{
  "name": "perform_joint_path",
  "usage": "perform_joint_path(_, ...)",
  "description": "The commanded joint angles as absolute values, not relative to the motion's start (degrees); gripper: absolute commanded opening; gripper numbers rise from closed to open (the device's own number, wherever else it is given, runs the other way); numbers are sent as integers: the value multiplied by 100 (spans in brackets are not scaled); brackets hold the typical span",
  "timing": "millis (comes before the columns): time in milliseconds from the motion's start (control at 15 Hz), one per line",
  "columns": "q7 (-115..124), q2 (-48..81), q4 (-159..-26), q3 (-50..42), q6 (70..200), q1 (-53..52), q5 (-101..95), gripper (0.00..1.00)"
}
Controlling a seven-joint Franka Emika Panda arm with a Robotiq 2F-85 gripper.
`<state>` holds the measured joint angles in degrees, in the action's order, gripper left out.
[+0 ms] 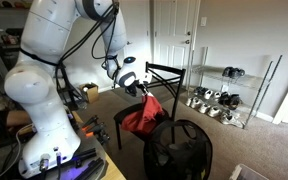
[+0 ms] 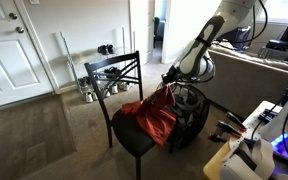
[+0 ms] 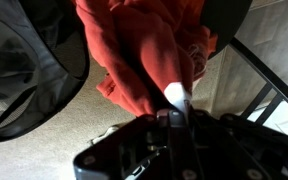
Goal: Put the red shirt in the laundry bag
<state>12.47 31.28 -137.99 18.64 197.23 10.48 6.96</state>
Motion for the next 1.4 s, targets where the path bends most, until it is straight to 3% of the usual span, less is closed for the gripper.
perform_joint_path(0, 1745, 2444, -14405, 1633, 19970, 770, 1042, 1)
perform_joint_path(267, 2401, 1806, -14418, 1565, 19818, 712, 1491, 1)
perform_joint_path(600, 2323, 1291, -14487, 605, 19812, -129, 2659, 1)
perform_joint_path(1200, 3065, 3065, -13618, 2213, 19850, 1489, 919, 1)
perform_joint_path(1267, 2884, 2573, -13912, 1825, 19769, 948, 1332, 1)
perform_joint_path(1333, 2876, 2749, -13813, 1888, 19774, 1049, 1289, 3)
